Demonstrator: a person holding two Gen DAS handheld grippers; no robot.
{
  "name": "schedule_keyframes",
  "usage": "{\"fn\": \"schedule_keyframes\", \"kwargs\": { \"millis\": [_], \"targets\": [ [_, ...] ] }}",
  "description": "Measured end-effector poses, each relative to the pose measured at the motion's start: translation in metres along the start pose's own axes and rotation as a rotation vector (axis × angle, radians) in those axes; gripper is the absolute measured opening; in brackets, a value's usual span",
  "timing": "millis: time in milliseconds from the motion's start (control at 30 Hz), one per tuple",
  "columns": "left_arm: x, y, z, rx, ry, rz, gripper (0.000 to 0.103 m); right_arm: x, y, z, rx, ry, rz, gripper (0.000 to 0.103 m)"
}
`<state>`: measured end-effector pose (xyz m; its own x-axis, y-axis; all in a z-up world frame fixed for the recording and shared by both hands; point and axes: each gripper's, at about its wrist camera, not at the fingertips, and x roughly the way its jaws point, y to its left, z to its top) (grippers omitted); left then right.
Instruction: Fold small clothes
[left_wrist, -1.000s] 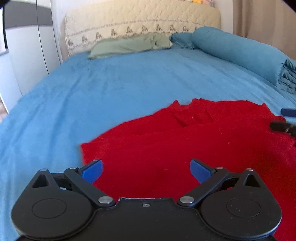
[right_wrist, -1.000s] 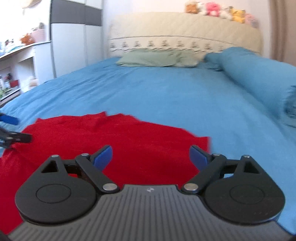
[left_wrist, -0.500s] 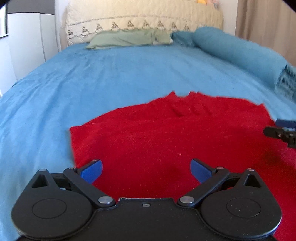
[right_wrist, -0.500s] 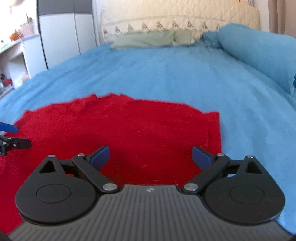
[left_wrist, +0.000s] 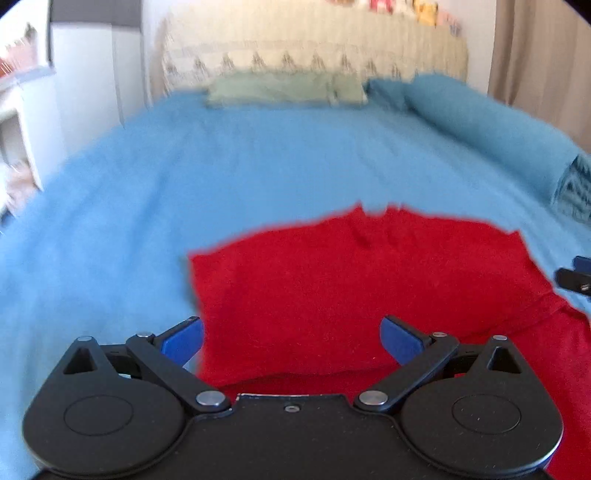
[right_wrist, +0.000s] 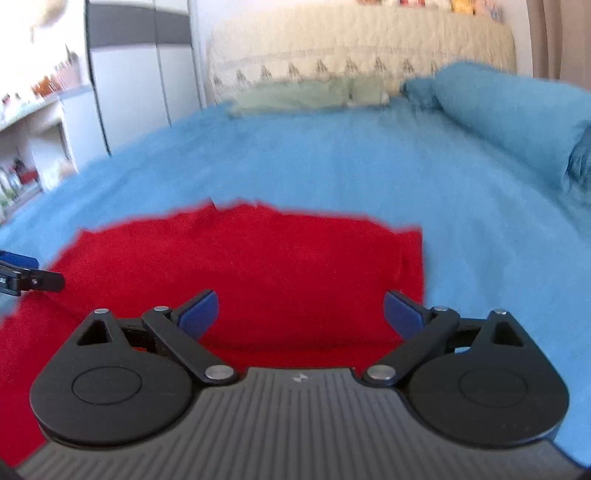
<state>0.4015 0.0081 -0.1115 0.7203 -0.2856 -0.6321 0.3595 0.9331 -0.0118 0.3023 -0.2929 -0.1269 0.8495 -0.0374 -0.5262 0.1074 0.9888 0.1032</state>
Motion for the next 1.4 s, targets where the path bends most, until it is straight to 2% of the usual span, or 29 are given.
{"fn": "schedule_keyframes", "kwargs": {
  "millis": [100, 167, 333, 433, 533, 633, 767, 833, 900, 1000, 1067, 1133, 1167, 1200, 1333, 1400],
  "targets": [
    [-0.07, 0.001, -0.004, 0.005, -0.059, 0.083, 0.103, -0.06, -0.002, 0.017, -0.018, -0.068, 0.041, 0.103],
    [-0.111, 0.004, -0.015, -0.019, -0.052, 0.1, 0.103, -0.105, -0.002, 0.024, -0.037, -0.079, 0.03, 0.103],
    [-0.176, 0.013, -0.066, -0.146, 0.068, 0.071, 0.103, -0.208, -0.008, 0.015, -0.012, -0.04, 0.028, 0.103],
    [-0.198, 0.011, -0.111, -0.214, 0.133, 0.052, 0.103, -0.25, -0.017, -0.01, 0.045, 0.02, 0.029, 0.103],
    [-0.202, 0.011, -0.147, -0.265, 0.209, 0.023, 0.101, -0.276, -0.02, -0.048, 0.052, 0.1, 0.009, 0.103],
    [-0.205, 0.01, -0.176, -0.29, 0.235, 0.0, 0.096, -0.291, -0.02, -0.082, 0.053, 0.167, -0.008, 0.103],
    [-0.201, 0.01, -0.198, -0.329, 0.261, -0.047, 0.087, -0.303, -0.024, -0.118, 0.106, 0.226, 0.004, 0.103],
    [-0.196, 0.011, -0.206, -0.356, 0.278, -0.076, 0.072, -0.307, -0.025, -0.132, 0.129, 0.237, -0.001, 0.103],
    [-0.195, 0.01, -0.214, -0.358, 0.284, -0.072, 0.064, -0.309, -0.027, -0.141, 0.151, 0.242, -0.015, 0.103],
    [-0.198, 0.011, -0.219, -0.364, 0.269, -0.075, 0.061, -0.31, -0.031, -0.154, 0.192, 0.243, -0.022, 0.103],
    [-0.2, 0.012, -0.221, -0.357, 0.27, -0.07, 0.047, -0.309, -0.031, -0.161, 0.207, 0.244, -0.018, 0.103],
    [-0.2, 0.015, -0.22, -0.374, 0.275, -0.075, 0.018, -0.308, -0.03, -0.165, 0.211, 0.246, -0.019, 0.103],
    [-0.201, 0.017, -0.22, -0.388, 0.277, -0.09, 0.008, -0.307, -0.03, -0.165, 0.21, 0.248, -0.022, 0.103],
    [-0.202, 0.018, -0.221, -0.399, 0.276, -0.103, 0.007, -0.306, -0.029, -0.166, 0.208, 0.251, -0.029, 0.103],
    [-0.206, 0.012, -0.219, -0.353, 0.267, -0.083, 0.007, -0.3, -0.031, -0.167, 0.221, 0.27, -0.05, 0.102],
    [-0.207, 0.009, -0.218, -0.337, 0.267, -0.068, 0.007, -0.296, -0.033, -0.17, 0.237, 0.294, -0.045, 0.088]
  ]
}}
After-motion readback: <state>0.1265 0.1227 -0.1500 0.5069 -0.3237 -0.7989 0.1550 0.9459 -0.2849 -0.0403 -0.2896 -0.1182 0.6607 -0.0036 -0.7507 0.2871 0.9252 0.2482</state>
